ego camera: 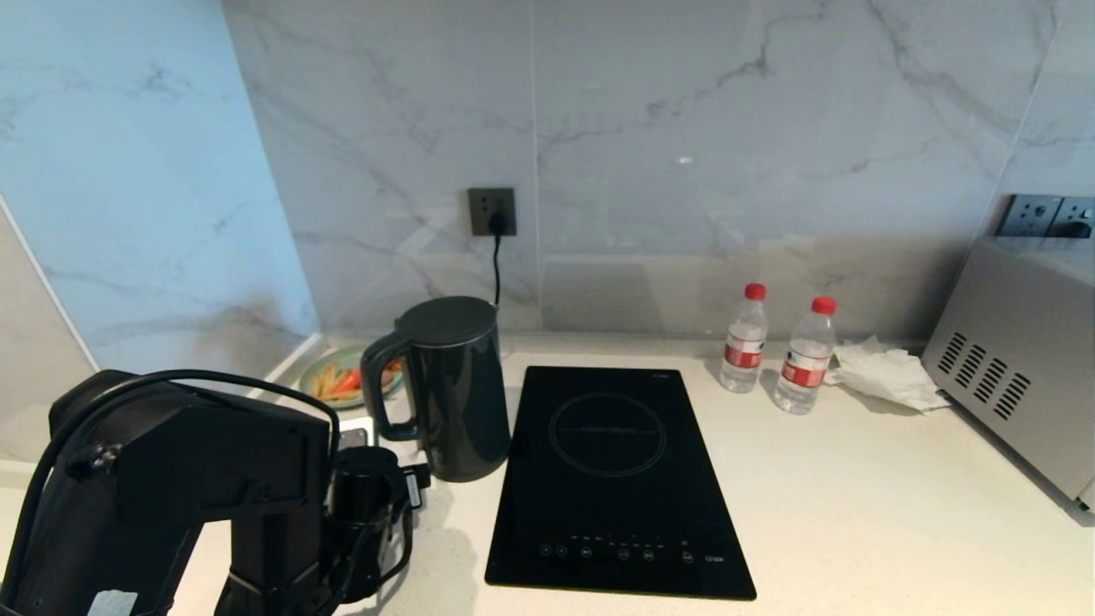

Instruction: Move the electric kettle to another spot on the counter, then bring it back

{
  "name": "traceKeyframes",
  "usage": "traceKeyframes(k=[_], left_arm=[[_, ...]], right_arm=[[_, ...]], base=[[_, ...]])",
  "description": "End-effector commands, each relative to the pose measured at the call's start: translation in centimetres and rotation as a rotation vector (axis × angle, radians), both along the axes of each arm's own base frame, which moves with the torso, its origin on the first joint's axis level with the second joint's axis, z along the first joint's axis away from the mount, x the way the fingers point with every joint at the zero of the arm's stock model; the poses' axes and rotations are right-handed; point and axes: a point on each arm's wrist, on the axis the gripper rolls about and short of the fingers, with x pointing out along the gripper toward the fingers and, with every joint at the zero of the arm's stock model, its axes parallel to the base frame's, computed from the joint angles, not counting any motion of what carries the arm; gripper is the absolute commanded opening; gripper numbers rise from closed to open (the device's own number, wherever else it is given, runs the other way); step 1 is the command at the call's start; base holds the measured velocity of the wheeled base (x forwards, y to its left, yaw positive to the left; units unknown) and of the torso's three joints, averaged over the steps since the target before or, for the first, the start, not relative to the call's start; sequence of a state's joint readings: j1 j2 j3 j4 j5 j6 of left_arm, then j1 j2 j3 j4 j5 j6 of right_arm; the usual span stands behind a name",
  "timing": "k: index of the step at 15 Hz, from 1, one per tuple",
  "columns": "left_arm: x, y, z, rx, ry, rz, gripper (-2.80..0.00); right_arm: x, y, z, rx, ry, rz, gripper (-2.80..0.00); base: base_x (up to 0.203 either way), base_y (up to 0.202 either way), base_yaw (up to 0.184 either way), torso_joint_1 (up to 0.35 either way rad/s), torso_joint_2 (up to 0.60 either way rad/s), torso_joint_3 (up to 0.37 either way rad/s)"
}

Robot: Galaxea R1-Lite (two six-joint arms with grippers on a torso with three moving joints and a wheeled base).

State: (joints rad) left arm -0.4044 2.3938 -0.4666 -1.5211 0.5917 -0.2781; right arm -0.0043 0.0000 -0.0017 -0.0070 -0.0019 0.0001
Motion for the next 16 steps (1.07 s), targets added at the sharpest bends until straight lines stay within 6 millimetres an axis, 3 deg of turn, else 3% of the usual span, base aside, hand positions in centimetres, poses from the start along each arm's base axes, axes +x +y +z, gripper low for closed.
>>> traceKeyframes(k=[1, 16], left_arm=[[0.31, 0.13, -0.07, -0.004, -0.012, 0.015, 0.0], [0.69, 0.16, -0.97, 0.011, 0.0, 0.028, 0.0]], right_arm=[[0.0, 0.0, -0.01, 0.0, 0.001, 0.0, -2.8], [0.0, 0.0, -0.01, 0.0, 0.001, 0.0, -2.8]], base=[[0.0, 0.0, 0.0, 0.0, 0.0, 0.0], [0.0, 0.0, 0.0, 0.0, 0.0, 0.0]])
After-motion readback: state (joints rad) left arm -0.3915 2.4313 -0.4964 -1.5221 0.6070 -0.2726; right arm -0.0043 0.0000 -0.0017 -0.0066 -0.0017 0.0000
